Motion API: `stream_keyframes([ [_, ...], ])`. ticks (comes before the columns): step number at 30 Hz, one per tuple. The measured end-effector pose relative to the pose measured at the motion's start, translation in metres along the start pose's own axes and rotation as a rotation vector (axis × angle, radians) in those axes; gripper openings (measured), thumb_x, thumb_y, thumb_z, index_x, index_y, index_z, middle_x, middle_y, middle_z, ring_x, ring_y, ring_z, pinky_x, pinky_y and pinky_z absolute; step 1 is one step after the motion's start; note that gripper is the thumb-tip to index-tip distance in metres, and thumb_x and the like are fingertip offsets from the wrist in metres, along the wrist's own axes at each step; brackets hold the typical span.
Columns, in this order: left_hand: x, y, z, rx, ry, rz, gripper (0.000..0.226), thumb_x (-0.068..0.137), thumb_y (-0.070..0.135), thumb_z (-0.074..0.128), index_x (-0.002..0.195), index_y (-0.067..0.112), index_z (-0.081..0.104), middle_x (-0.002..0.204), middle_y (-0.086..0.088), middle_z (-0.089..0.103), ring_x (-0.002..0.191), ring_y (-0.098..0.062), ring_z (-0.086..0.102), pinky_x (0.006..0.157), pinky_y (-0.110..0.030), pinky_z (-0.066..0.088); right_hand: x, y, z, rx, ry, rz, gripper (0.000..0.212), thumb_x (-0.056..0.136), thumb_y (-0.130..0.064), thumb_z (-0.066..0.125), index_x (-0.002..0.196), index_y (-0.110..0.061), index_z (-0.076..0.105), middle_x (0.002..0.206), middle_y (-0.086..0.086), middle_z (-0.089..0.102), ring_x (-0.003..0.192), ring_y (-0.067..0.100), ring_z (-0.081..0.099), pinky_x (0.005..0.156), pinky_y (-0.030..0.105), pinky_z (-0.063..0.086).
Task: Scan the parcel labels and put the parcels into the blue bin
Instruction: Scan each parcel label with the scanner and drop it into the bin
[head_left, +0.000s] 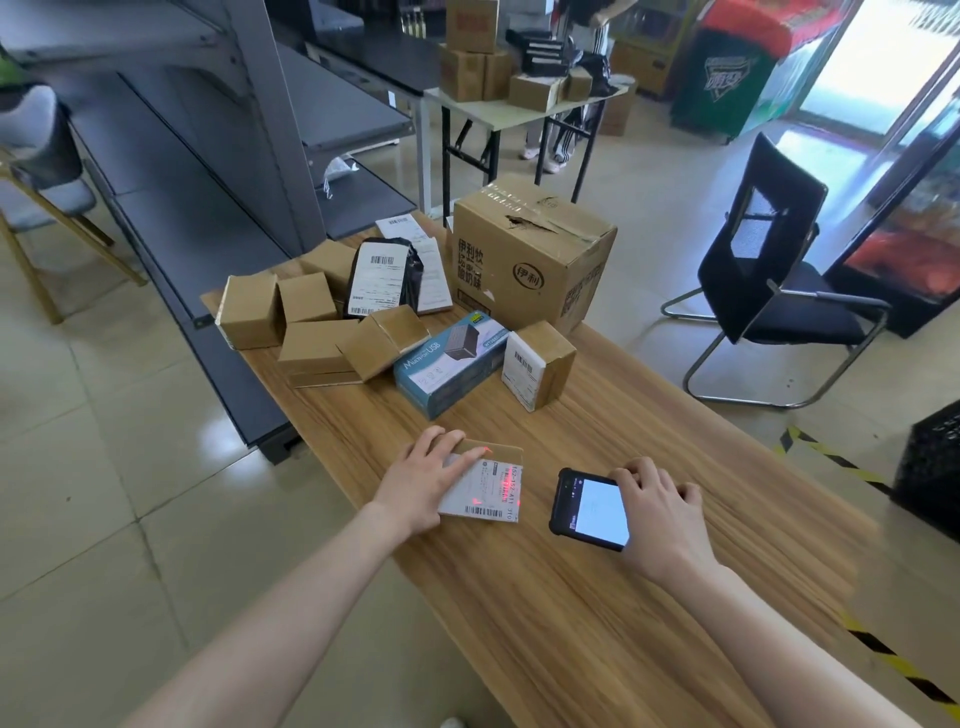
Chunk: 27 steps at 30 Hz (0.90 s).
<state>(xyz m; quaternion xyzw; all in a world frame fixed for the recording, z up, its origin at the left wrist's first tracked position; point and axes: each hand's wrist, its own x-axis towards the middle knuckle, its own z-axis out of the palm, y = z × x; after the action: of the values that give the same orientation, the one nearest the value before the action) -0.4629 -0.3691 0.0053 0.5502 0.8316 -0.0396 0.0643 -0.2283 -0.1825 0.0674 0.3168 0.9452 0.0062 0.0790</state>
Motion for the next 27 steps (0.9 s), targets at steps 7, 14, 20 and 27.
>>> stream_keyframes([
  [7, -0.012, 0.008, -0.005, 0.034, 0.003, -0.040, 0.101, 0.076, 0.024, 0.072, 0.151, 0.038, 0.006, 0.157, -0.001, 0.008, 0.144, -0.026, 0.003, 0.114, -0.044, 0.027, -0.007, 0.008, -0.002, -0.018, 0.015, -0.035, 0.079, 0.069, -0.032, 0.076, 0.137, -0.027, 0.036, 0.130, -0.003, 0.037, 0.118, 0.017, 0.042, 0.100, 0.041, 0.032],
  [14, -0.034, 0.035, -0.011, 0.040, 0.023, -0.125, 0.096, 0.078, 0.031, 0.071, 0.151, 0.037, 0.009, 0.155, -0.001, 0.011, 0.142, -0.026, 0.007, 0.111, -0.043, 0.031, -0.020, 0.032, 0.003, 0.031, 0.005, -0.116, 0.080, 0.068, -0.032, 0.075, 0.138, -0.028, 0.034, 0.127, -0.004, 0.035, 0.118, 0.015, 0.041, 0.102, 0.041, 0.032],
  [20, -0.084, 0.083, -0.007, -0.133, 0.029, -0.383, 0.101, 0.068, 0.045, 0.073, 0.150, 0.036, 0.016, 0.151, 0.001, 0.016, 0.138, -0.024, 0.016, 0.098, -0.040, 0.047, -0.033, 0.051, 0.013, 0.274, -0.068, -0.201, 0.089, 0.062, -0.034, 0.077, 0.139, -0.026, 0.034, 0.130, -0.004, 0.034, 0.121, 0.015, 0.042, 0.101, 0.041, 0.036],
  [27, -0.188, 0.190, 0.018, -0.350, 0.166, -0.848, 0.105, 0.057, 0.065, 0.069, 0.146, 0.042, 0.017, 0.143, 0.007, 0.020, 0.128, -0.020, 0.022, 0.092, -0.038, 0.049, -0.072, 0.063, 0.033, 0.380, -0.187, -0.479, 0.091, 0.055, -0.037, 0.076, 0.137, -0.027, 0.038, 0.121, -0.010, 0.032, 0.111, 0.012, 0.047, 0.098, 0.041, 0.038],
])
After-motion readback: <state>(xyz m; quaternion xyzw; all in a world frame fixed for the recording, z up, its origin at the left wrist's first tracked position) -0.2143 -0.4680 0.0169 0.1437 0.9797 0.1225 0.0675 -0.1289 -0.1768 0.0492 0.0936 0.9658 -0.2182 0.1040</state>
